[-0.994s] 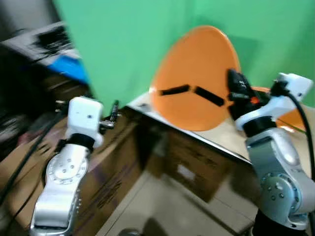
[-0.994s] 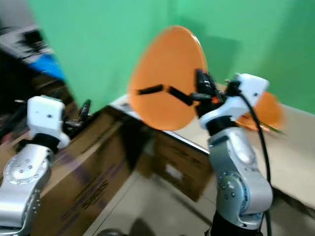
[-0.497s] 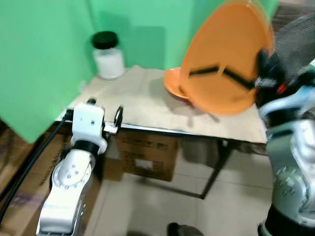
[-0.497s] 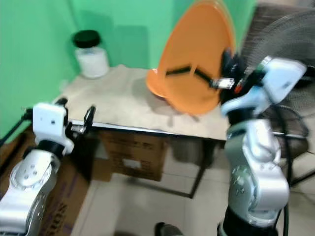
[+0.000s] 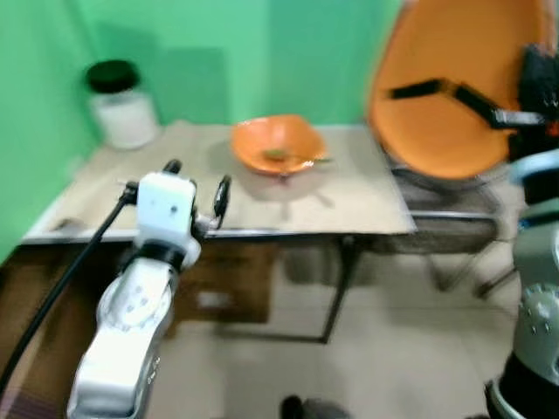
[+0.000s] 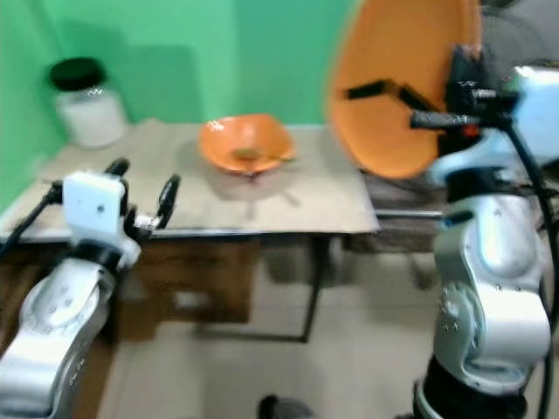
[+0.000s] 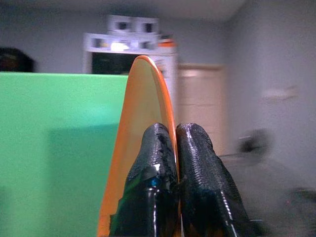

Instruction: Setting the table

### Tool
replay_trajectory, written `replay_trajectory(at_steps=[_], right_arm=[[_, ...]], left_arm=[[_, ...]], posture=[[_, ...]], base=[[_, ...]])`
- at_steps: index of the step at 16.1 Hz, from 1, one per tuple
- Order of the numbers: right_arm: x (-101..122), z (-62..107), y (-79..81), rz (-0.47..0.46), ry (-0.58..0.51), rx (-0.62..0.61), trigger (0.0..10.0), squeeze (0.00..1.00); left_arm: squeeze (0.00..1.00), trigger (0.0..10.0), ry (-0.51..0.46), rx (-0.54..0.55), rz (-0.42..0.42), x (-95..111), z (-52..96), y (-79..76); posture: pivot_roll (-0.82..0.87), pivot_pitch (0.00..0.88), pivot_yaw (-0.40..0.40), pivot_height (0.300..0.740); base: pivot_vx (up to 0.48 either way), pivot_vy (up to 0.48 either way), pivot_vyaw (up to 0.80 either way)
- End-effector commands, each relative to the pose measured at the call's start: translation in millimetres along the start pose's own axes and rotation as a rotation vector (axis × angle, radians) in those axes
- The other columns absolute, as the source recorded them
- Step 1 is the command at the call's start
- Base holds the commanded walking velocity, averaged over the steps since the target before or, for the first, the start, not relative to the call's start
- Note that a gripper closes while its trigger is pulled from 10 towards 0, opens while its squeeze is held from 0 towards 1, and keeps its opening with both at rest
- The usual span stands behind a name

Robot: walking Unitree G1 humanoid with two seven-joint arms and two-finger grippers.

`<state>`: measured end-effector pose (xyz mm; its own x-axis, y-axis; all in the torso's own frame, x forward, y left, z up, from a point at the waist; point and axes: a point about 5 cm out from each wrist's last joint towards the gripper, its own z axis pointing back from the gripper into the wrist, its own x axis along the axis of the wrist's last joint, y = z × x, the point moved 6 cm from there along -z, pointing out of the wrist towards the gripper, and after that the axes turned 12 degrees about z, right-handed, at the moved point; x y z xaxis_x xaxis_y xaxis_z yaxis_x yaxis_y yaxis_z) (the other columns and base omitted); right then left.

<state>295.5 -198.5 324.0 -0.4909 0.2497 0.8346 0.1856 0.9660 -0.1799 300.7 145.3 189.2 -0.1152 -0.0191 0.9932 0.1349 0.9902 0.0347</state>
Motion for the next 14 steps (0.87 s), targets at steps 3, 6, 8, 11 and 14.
replay_trajectory(at_steps=[3, 6, 8, 11, 14], right_arm=[[9.6, 2.4, -2.1, 0.11, -0.054, 0.01, 10.0, 0.0], [-32.9, 19.9, -17.7, 0.175, 0.111, -0.052, 10.0, 0.0], [-55.9, 30.9, -21.1, 0.201, 0.209, -0.061, 10.0, 0.0], [-79.6, 46.7, -10.4, 0.207, 0.31, -0.008, 10.0, 0.0], [-87.6, 53.0, -3.5, 0.204, 0.35, 0.021, 10.0, 0.0]], left_arm=[[0.0, 10.0, -0.01, 0.011, 0.014, 3.8, -0.6, 0.9], [0.0, 10.0, 0.062, -0.029, -0.012, -16.0, 7.2, -8.4], [0.0, 10.0, 0.072, -0.023, 0.001, -21.7, 9.9, -9.5], [0.0, 10.0, 0.102, -0.044, 0.0, -32.0, 12.3, -14.8], [0.0, 10.0, 0.106, -0.04, 0.027, -35.6, 13.4, -16.4]], posture=[[0.0, 0.0, -0.015, 0.74], [0.01, 0.0, -0.021, 0.74], [0.01, 0.0, -0.026, 0.74], [-0.01, 0.0, -0.02, 0.74], [-0.01, 0.0, -0.026, 0.74]], base=[[0.0, 0.0, -0.8], [0.0, 0.0, -0.8], [0.0, 0.0, -0.8], [0.0, 0.0, -0.8], [0.0, 0.0, -0.8]])
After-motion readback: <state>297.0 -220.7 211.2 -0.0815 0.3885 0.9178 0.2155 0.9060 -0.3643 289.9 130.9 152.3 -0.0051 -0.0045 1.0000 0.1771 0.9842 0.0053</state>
